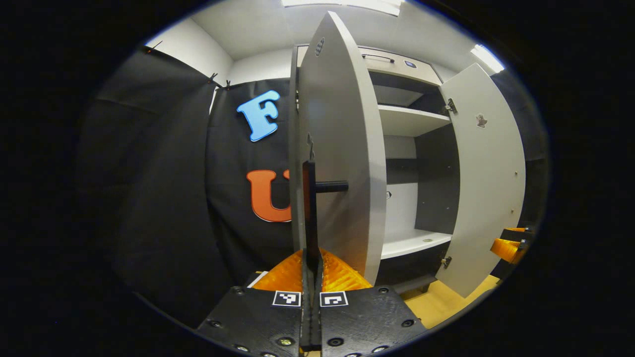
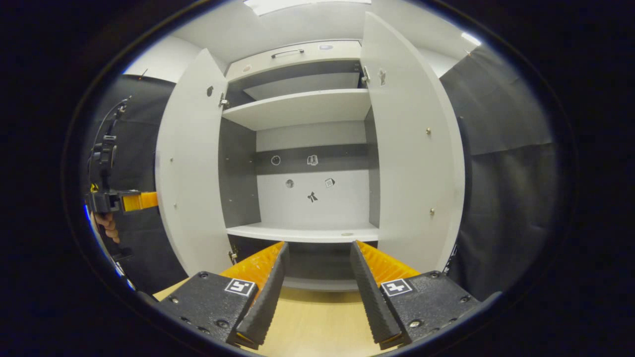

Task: Open the right door of the double-door shoe cabinet with the right hand, and open the left door with the left hand.

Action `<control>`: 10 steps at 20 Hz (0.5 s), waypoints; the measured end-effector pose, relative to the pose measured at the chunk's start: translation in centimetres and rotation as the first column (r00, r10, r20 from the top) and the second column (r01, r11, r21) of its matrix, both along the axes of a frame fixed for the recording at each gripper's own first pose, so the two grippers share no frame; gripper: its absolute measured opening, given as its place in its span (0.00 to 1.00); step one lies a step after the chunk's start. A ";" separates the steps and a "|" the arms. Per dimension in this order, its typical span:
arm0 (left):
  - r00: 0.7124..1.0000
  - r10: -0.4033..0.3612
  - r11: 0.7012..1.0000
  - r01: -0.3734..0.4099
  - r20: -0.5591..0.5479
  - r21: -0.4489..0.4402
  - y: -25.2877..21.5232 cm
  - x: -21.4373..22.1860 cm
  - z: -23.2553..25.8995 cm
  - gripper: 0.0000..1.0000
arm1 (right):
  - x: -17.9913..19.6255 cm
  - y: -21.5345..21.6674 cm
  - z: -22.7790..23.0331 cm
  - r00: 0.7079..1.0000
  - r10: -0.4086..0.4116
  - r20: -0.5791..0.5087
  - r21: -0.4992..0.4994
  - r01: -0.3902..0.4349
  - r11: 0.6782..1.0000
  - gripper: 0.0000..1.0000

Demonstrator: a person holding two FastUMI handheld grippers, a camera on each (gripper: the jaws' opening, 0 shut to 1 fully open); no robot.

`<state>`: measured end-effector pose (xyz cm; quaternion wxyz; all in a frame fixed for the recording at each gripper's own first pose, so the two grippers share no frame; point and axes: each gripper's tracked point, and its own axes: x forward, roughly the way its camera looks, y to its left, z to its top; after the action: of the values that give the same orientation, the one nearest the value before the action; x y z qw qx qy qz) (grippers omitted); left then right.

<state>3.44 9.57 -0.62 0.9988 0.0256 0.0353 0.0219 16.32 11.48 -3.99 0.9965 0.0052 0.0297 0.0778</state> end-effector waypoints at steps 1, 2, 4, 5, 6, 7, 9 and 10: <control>1.000 0.014 1.000 -0.014 0.009 0.002 1.0 -0.1 0.1 0.00 | 0.1 0.1 -0.1 1.000 0.002 -0.003 -0.003 -0.002 1.000 0.78; 0.999 0.030 1.000 -0.030 0.012 0.007 2.1 -0.1 0.0 0.00 | 0.3 0.2 -0.3 1.000 0.002 -0.007 -0.007 -0.002 1.000 0.78; 1.000 0.022 1.000 -0.022 0.021 -0.009 3.7 -0.1 0.1 0.00 | 0.5 0.2 -0.7 1.000 -0.003 -0.015 -0.014 0.003 1.000 0.78; 1.000 0.007 0.999 -0.006 0.023 -0.040 3.9 -0.2 0.1 0.00 | 0.6 0.0 -1.0 1.000 -0.009 -0.022 -0.015 0.008 1.000 0.78; 1.000 -0.005 0.999 0.006 0.022 -0.040 4.4 0.1 0.0 0.00 | 0.7 -0.2 -1.2 1.000 -0.017 -0.027 -0.017 0.016 1.000 0.78; 0.999 -0.020 0.999 0.021 0.030 -0.039 4.8 0.2 0.0 0.00 | 0.7 -0.4 -1.2 0.999 -0.025 -0.030 -0.018 0.025 1.000 0.78; 0.998 -0.049 0.998 0.051 0.037 -0.046 4.7 0.1 0.1 0.00 | 0.7 -0.9 -1.2 0.999 -0.041 -0.030 -0.018 0.041 0.999 0.78; 0.997 -0.057 0.998 0.059 0.043 -0.038 4.9 0.1 0.2 0.00 | 0.7 -1.0 -1.1 0.998 -0.047 -0.028 -0.019 0.046 0.999 0.78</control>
<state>3.54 14.47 -0.42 0.9999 0.0064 0.0139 -0.0073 17.05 10.46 -5.05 0.9975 -0.0021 0.0446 0.0542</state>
